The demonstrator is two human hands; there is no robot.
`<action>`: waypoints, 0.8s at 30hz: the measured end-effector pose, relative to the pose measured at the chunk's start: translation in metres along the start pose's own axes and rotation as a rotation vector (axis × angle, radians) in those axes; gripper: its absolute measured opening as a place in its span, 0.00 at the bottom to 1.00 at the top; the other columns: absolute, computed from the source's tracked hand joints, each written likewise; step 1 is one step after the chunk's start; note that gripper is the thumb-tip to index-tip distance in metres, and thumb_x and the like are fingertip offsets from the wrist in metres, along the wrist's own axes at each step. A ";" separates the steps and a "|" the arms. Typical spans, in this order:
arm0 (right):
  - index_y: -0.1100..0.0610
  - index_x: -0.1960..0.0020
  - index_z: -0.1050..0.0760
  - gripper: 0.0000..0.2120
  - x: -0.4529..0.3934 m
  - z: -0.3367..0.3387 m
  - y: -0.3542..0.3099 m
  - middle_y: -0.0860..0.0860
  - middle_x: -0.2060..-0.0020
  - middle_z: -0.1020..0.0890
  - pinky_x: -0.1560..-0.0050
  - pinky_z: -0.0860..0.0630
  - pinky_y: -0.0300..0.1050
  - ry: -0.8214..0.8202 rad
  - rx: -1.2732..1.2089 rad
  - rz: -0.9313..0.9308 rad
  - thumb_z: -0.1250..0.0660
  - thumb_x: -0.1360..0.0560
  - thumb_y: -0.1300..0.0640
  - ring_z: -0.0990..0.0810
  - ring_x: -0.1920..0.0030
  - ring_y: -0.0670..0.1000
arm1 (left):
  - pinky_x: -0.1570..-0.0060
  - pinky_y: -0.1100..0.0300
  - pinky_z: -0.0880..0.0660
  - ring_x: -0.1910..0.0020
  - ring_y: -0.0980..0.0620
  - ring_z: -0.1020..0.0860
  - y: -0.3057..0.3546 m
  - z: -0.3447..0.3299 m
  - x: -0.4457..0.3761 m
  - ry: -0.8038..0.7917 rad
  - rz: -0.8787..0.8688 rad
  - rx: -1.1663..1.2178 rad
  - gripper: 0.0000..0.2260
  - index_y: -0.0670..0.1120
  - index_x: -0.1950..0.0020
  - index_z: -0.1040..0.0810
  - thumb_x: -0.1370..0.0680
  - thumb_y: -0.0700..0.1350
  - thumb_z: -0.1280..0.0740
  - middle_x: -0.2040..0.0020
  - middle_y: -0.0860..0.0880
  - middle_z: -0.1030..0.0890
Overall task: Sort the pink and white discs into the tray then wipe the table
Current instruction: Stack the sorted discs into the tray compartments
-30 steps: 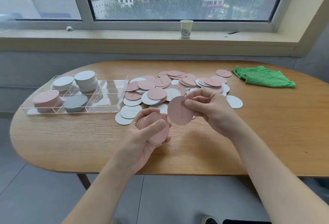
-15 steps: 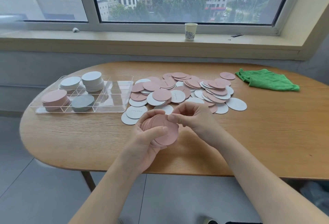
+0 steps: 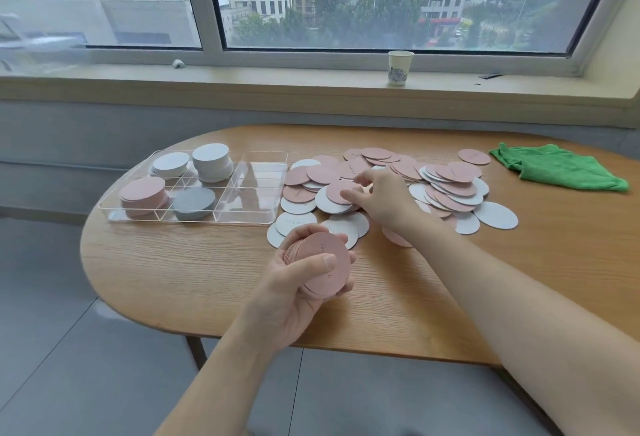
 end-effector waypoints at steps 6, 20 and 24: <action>0.55 0.35 0.23 0.32 -0.015 -0.009 -0.009 0.50 0.42 0.19 0.44 0.28 0.45 -0.012 -0.014 -0.076 0.20 0.34 0.44 0.22 0.42 0.52 | 0.58 0.49 0.19 0.48 0.39 0.18 0.001 0.003 -0.001 -0.017 0.029 0.019 0.18 0.47 0.45 0.18 0.30 0.30 0.29 0.41 0.37 0.19; 0.57 0.51 0.17 0.08 0.085 0.046 -0.021 0.53 0.60 0.16 0.64 0.27 0.37 0.011 -1.099 -0.165 0.24 0.30 0.59 0.24 0.65 0.48 | 0.59 0.48 0.19 0.48 0.37 0.18 0.000 0.002 -0.003 0.052 0.037 0.091 0.22 0.47 0.44 0.21 0.35 0.37 0.20 0.42 0.38 0.19; 0.58 0.53 0.16 0.08 0.115 0.042 -0.028 0.56 0.62 0.18 0.64 0.26 0.37 -0.198 -1.097 -0.105 0.24 0.32 0.59 0.27 0.66 0.49 | 0.58 0.49 0.19 0.50 0.41 0.17 0.001 0.002 -0.004 0.041 0.021 0.103 0.37 0.46 0.37 0.25 0.41 0.44 0.12 0.41 0.40 0.18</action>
Point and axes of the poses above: each hand's wrist, its own x-axis away from the middle knuckle, its own z-axis out of the back of the hand, y = z × x, the point moved 2 cm from there along -x, towards the middle knuckle
